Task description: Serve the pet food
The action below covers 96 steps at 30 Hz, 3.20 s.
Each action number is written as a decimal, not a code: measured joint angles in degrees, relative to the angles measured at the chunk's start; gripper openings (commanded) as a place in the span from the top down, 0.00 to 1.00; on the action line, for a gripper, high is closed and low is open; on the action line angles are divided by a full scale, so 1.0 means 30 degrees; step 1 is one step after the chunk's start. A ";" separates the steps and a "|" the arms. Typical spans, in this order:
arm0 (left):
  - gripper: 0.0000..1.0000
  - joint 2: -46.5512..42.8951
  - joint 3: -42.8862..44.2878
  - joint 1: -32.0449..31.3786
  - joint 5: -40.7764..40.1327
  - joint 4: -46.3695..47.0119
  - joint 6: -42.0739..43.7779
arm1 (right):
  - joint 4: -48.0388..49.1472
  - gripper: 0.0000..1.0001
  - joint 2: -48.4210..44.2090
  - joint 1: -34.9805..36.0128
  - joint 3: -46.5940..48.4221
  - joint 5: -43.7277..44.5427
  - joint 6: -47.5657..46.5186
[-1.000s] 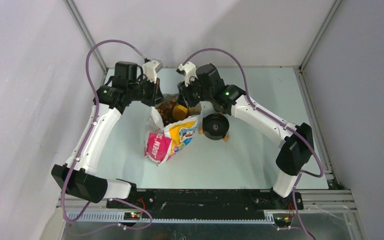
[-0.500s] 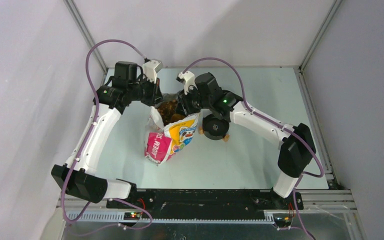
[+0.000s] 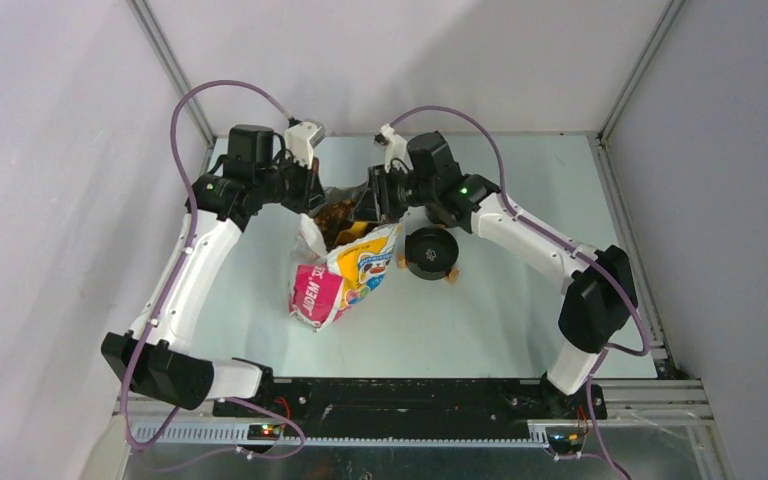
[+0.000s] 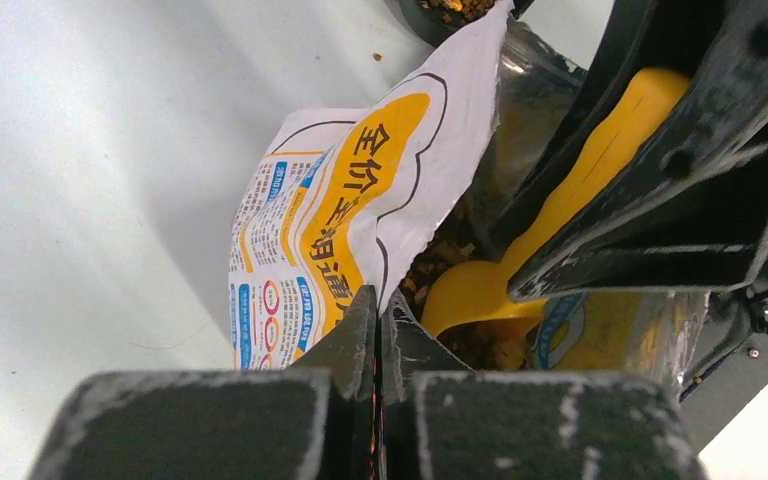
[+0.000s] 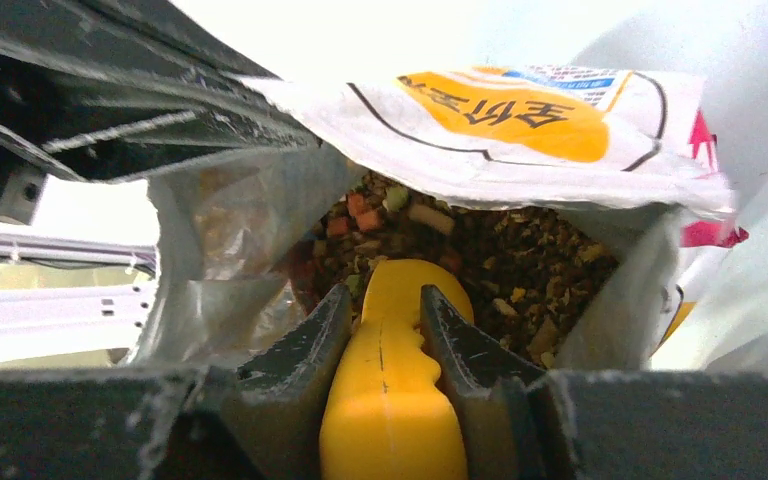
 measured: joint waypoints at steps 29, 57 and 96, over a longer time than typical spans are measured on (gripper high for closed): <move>1.00 0.0007 -0.0211 -0.0036 -0.0816 -0.0357 0.2732 | 0.5078 1.00 -0.2186 -0.5595 -0.3956 -0.4051 1.0557; 1.00 -0.0015 -0.0211 -0.0036 -0.0466 -0.1690 0.4036 | 0.6579 1.00 -0.4328 -0.7402 -0.5530 -0.3767 1.3311; 1.00 -0.0095 -0.0444 -0.0036 -0.1858 -0.2820 0.5814 | 1.6524 1.00 -0.1515 -1.0491 -0.8604 -0.7038 2.1784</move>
